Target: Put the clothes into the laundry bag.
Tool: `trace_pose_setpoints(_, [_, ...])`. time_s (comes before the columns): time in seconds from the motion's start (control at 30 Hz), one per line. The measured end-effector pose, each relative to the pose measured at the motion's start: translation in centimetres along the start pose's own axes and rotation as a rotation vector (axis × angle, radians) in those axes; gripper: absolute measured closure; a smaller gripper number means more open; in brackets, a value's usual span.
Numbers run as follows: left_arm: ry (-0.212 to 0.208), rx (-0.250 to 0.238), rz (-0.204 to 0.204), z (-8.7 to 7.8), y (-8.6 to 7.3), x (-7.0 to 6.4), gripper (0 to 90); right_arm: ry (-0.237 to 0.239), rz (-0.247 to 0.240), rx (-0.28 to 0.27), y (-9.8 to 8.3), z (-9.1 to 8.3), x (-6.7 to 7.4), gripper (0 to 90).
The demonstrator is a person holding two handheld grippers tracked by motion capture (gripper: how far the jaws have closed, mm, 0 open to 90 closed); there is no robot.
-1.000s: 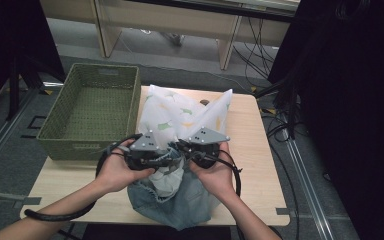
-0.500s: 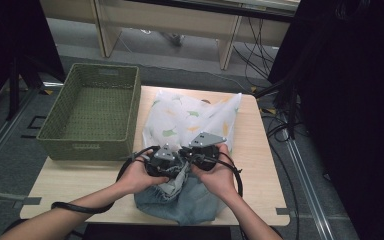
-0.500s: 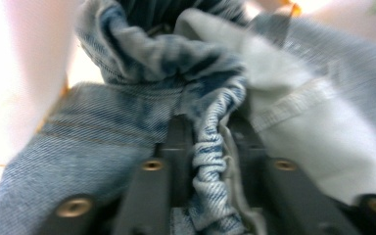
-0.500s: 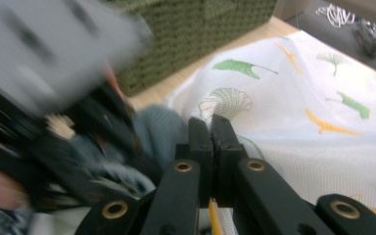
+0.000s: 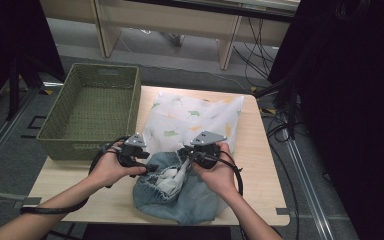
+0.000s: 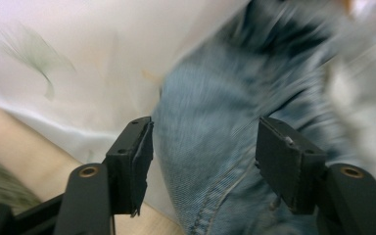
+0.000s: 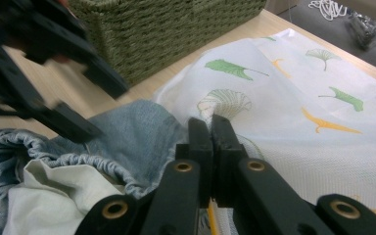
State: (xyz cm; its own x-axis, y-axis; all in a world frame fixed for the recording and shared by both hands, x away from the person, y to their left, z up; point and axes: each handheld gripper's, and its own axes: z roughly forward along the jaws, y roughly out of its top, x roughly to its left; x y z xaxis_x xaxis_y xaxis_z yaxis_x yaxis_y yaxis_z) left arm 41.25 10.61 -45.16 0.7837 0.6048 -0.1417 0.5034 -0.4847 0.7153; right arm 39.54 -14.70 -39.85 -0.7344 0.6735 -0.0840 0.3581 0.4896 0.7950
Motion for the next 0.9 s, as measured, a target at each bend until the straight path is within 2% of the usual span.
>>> trace_pose_setpoints(0.07, [-0.002, 0.040, 0.001, 1.4, -0.2, 0.5, 38.3, 0.002, -0.005, 0.001, 0.0, 0.0, 0.0, 90.0])
trace_pose_setpoints(0.1, [-0.004, 0.054, -0.016, 2.1, -0.3, 0.6, 39.5, 0.003, -0.006, 0.002, -0.1, 0.1, 0.0, 90.0])
trace_pose_setpoints(0.13, [-0.016, 0.067, -0.014, 2.6, -0.4, 0.7, 43.0, 0.006, -0.005, 0.003, -0.1, 0.1, 0.0, 90.0])
trace_pose_setpoints(0.17, [-0.029, 0.063, -0.022, 3.1, -0.5, 0.8, 50.4, 0.007, -0.005, 0.004, -0.1, 0.2, 0.0, 90.0])
trace_pose_setpoints(0.23, [-0.035, 0.054, -0.029, 3.1, -0.4, 0.7, 73.0, 0.012, -0.003, 0.010, -0.2, 0.3, 0.1, 90.0])
trace_pose_setpoints(0.27, [-0.039, 0.035, -0.036, 2.8, -0.2, 0.4, 80.1, 0.010, 0.002, 0.012, -0.3, 0.4, 0.2, 90.0])
trace_pose_setpoints(0.3, [-0.046, 0.019, -0.039, 2.3, 0.1, 0.1, 83.1, 0.011, 0.001, 0.012, -0.3, 0.4, 0.3, 90.0])
trace_pose_setpoints(0.33, [-0.053, -0.002, -0.037, 1.7, 0.4, -0.3, 84.3, 0.006, 0.001, -0.010, -0.2, 0.4, 0.3, 90.0])
trace_pose_setpoints(0.43, [-0.071, -0.077, -0.025, -0.3, 1.5, -1.6, 84.6, 0.005, 0.000, -0.027, 0.2, 0.3, 0.5, 90.0])
trace_pose_setpoints(0.47, [-0.074, -0.102, -0.020, -0.9, 1.9, -2.0, 84.8, 0.004, -0.001, -0.052, 0.5, 0.1, 0.7, 90.0])
trace_pose_setpoints(0.5, [-0.065, -0.147, -0.010, -2.2, 2.8, -2.5, 84.8, 0.010, 0.004, -0.061, 0.6, 0.0, 0.9, 90.0])
trace_pose_setpoints(0.53, [-0.065, -0.147, -0.010, -2.2, 2.8, -2.5, 84.9, 0.010, 0.004, -0.061, 0.6, 0.0, 0.9, 90.0])
trace_pose_setpoints(0.57, [-0.053, -0.163, -0.002, -2.9, 3.2, -2.6, 85.0, 0.009, -0.005, -0.094, 1.1, -0.4, 1.3, 90.0])
trace_pose_setpoints(0.6, [-0.045, -0.175, 0.000, -3.4, 3.5, -2.6, 85.0, 0.009, -0.005, -0.094, 1.1, -0.4, 1.3, 90.0])
trace_pose_setpoints(0.7, [0.005, -0.214, 0.029, -5.1, 4.4, -2.8, 84.9, 0.009, -0.018, -0.138, 1.7, -1.2, 1.7, 90.0])
trace_pose_setpoints(0.77, [0.042, -0.222, 0.059, -5.8, 4.9, -3.0, 84.9, 0.012, -0.014, -0.157, 2.0, -1.5, 1.8, 90.0])
trace_pose_setpoints(0.8, [0.060, -0.213, 0.088, -5.8, 5.0, -3.2, 84.8, 0.019, -0.007, -0.163, 2.1, -1.6, 1.8, 90.0])
trace_pose_setpoints(0.83, [0.079, -0.180, 0.147, -5.3, 5.0, -3.7, 84.5, 0.031, 0.000, -0.171, 2.2, -1.7, 1.8, 90.0])
trace_pose_setpoints(0.87, [0.079, -0.180, 0.147, -5.3, 5.0, -3.7, 84.4, 0.031, 0.003, -0.172, 2.1, -1.7, 1.8, 90.0])
trace_pose_setpoints(0.9, [0.082, -0.157, 0.169, -4.5, 4.9, -4.0, 84.4, 0.031, 0.003, -0.172, 2.1, -1.7, 1.8, 90.0])
